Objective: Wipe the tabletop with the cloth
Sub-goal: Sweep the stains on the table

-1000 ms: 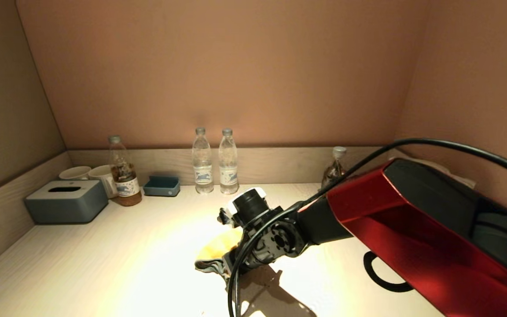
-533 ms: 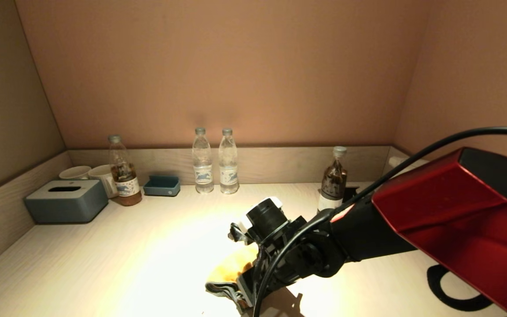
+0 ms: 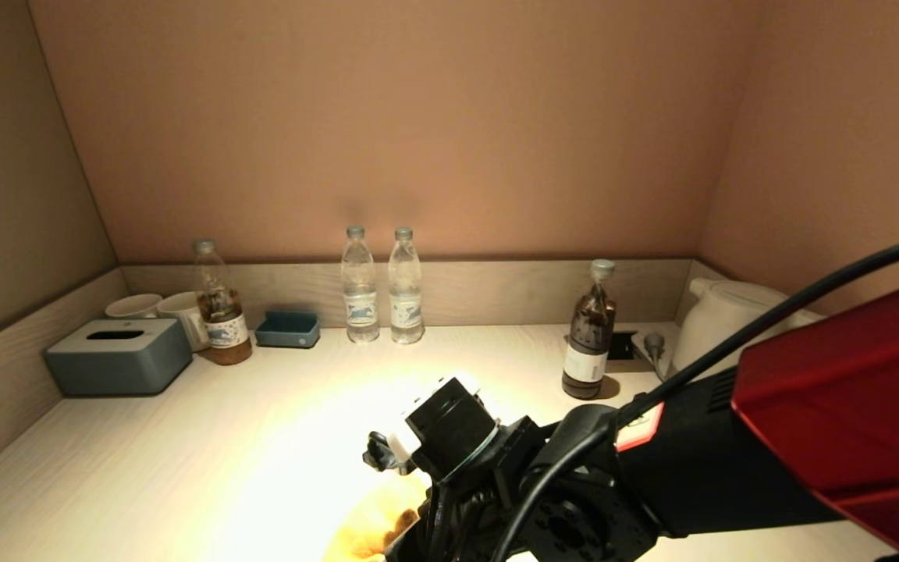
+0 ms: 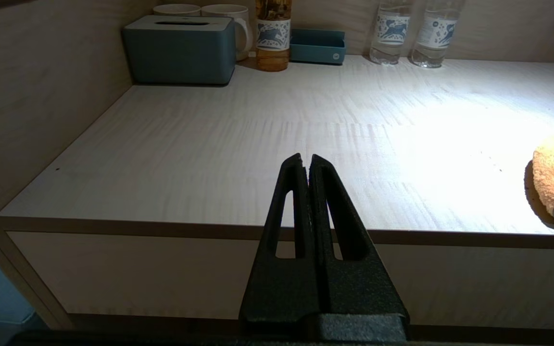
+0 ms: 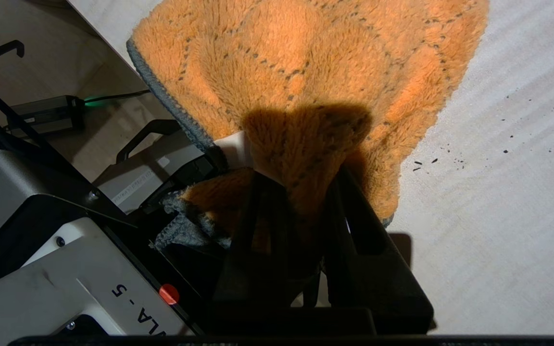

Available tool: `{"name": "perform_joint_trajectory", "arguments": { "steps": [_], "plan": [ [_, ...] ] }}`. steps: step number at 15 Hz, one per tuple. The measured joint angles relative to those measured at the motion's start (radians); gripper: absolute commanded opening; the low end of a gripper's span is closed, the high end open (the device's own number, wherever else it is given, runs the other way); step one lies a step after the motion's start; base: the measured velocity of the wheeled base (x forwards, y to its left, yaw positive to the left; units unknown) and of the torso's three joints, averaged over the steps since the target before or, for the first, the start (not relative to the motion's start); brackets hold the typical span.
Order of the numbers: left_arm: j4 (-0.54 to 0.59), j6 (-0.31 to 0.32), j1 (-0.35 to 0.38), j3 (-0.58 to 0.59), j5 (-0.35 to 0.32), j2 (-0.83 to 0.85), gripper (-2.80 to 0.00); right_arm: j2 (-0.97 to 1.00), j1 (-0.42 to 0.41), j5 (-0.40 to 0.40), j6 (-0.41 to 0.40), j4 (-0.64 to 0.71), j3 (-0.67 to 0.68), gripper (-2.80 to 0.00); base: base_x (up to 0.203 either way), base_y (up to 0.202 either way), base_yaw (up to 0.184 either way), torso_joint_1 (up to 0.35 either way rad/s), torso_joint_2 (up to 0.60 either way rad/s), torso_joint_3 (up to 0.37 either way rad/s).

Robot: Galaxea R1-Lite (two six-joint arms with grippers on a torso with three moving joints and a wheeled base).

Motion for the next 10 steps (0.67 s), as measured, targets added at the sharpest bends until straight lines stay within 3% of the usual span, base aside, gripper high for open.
{"name": "perform_joint_trajectory", "arguments": {
  "steps": [5, 10],
  "plan": [
    [0.0, 0.0, 0.0, 0.0, 0.0, 0.0, -2.8, 0.012, 0.041, 0.018, 0.002, -0.001, -0.02, -2.8, 0.0, 0.0, 0.0, 0.0, 0.0, 0.0],
    [-0.001, 0.0, 0.0, 0.0, 0.0, 0.0, -2.8, 0.067, 0.035, 0.01, -0.001, 0.01, -0.175, -2.8, 0.0, 0.0, 0.0, 0.0, 0.0, 0.0]
  ]
}}
